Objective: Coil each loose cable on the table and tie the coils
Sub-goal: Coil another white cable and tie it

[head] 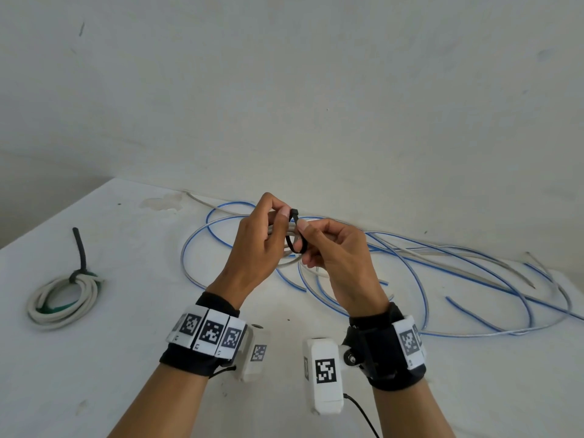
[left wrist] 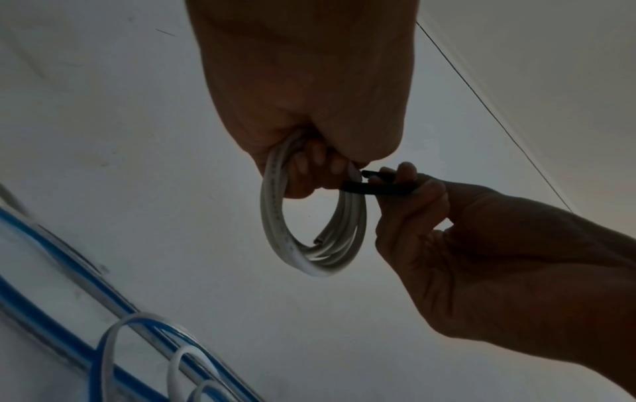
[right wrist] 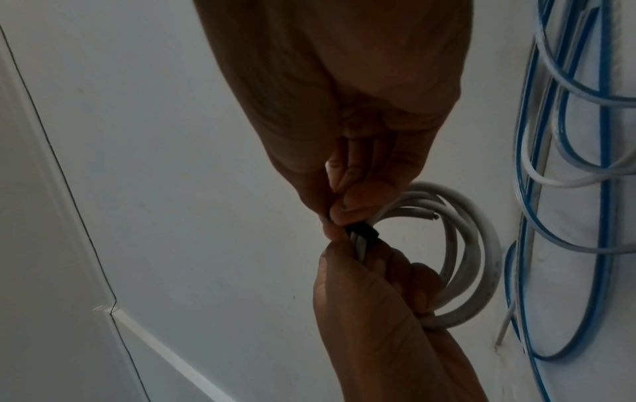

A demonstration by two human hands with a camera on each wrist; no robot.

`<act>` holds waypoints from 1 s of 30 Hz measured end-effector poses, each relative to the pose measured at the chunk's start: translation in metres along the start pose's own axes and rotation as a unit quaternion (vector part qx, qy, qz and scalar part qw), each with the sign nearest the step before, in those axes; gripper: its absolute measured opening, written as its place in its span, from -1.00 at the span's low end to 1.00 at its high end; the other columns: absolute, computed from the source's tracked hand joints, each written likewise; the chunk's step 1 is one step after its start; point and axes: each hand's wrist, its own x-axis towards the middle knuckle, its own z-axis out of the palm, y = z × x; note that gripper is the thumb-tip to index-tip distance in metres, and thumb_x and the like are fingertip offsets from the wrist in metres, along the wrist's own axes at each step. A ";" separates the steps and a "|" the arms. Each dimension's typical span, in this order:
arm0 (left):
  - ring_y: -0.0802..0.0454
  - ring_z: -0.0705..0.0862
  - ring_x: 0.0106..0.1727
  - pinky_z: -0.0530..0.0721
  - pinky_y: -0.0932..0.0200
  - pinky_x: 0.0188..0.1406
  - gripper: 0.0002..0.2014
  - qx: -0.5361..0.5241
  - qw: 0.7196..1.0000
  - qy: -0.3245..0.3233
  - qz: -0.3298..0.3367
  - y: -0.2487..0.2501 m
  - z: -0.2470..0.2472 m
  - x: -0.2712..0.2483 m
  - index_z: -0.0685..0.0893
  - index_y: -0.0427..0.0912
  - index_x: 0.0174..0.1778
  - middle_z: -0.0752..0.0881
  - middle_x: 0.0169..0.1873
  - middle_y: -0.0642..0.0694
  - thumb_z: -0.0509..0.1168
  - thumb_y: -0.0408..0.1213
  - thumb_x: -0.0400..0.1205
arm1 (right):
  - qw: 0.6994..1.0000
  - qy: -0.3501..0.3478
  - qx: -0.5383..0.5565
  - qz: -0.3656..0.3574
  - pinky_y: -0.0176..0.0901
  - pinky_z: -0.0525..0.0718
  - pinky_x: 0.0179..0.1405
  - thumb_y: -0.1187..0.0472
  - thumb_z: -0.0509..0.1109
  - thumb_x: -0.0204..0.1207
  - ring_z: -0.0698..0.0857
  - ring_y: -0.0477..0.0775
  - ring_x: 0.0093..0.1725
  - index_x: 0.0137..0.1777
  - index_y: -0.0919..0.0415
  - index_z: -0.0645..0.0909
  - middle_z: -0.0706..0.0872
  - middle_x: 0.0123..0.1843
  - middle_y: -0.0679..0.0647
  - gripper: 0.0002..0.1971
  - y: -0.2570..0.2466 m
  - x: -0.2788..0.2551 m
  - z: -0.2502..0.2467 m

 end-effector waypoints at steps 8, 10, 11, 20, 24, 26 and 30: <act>-0.15 0.67 -0.34 0.62 -0.08 -0.35 -0.86 0.019 0.999 -0.016 0.030 -0.001 0.001 0.000 0.50 -0.27 -0.01 0.70 -0.34 -0.23 0.14 -0.32 0.84 | 0.999 0.014 0.029 0.011 -0.30 0.56 -0.39 0.24 0.41 0.70 0.56 -0.02 -0.46 -0.01 0.55 0.71 0.75 -0.31 0.16 -0.72 0.003 0.004 -0.004; -0.19 0.65 -0.34 0.60 -0.13 -0.35 -0.85 0.024 0.999 -0.022 0.042 -0.001 0.001 -0.001 0.49 -0.27 -0.02 0.68 -0.33 -0.25 0.13 -0.32 0.84 | 0.999 0.023 0.039 0.017 -0.31 0.55 -0.39 0.25 0.41 0.69 0.55 -0.03 -0.46 0.05 0.60 0.70 0.74 -0.33 0.14 -0.69 0.004 0.005 -0.005; -0.19 0.64 -0.35 0.59 -0.13 -0.36 -0.85 0.029 0.998 -0.026 0.048 -0.001 0.000 -0.001 0.48 -0.26 -0.02 0.67 -0.34 -0.24 0.12 -0.31 0.84 | 0.999 0.026 0.042 0.020 -0.32 0.55 -0.39 0.25 0.42 0.69 0.55 -0.04 -0.46 0.06 0.58 0.71 0.74 -0.34 0.12 -0.71 0.005 0.006 -0.006; -0.08 0.64 -0.36 0.62 -0.15 -0.37 -0.81 0.095 0.990 -0.057 0.086 -0.005 0.001 -0.002 0.50 -0.17 0.01 0.64 -0.38 -0.08 0.08 -0.18 0.84 | 0.994 0.050 0.087 0.039 -0.40 0.52 -0.43 0.30 0.45 0.66 0.51 -0.13 -0.51 0.11 0.40 0.73 0.71 -0.41 0.06 -0.85 0.007 0.008 -0.006; 0.04 0.75 -0.25 0.69 0.08 -0.30 -0.85 0.073 0.991 -0.067 0.087 0.000 0.008 -0.004 0.50 -0.17 0.00 0.72 -0.31 0.05 0.11 -0.25 0.84 | 0.991 0.077 0.107 0.030 -0.40 0.55 -0.42 0.28 0.47 0.65 0.53 -0.14 -0.50 0.22 0.46 0.69 0.74 -0.37 0.08 -0.74 0.008 0.010 -0.010; 0.12 0.77 -0.20 0.65 0.25 -0.25 -0.86 0.044 0.994 -0.074 0.070 0.001 0.011 -0.006 0.50 -0.20 -0.01 0.74 -0.28 0.08 0.12 -0.29 0.84 | 0.992 0.068 0.098 0.030 -0.39 0.55 -0.41 0.25 0.46 0.65 0.52 -0.13 -0.49 0.22 0.41 0.72 0.72 -0.35 0.10 -0.75 0.009 0.010 -0.012; 0.22 0.76 -0.23 0.61 0.36 -0.26 -0.83 0.003 0.996 -0.089 0.028 0.000 0.011 -0.007 0.50 -0.28 -0.02 0.74 -0.29 0.03 0.11 -0.31 0.84 | 0.998 0.041 0.043 0.021 -0.43 0.48 -0.47 0.23 0.44 0.68 0.53 -0.14 -0.50 0.17 0.37 0.78 0.69 -0.36 0.10 -0.78 0.006 0.008 -0.016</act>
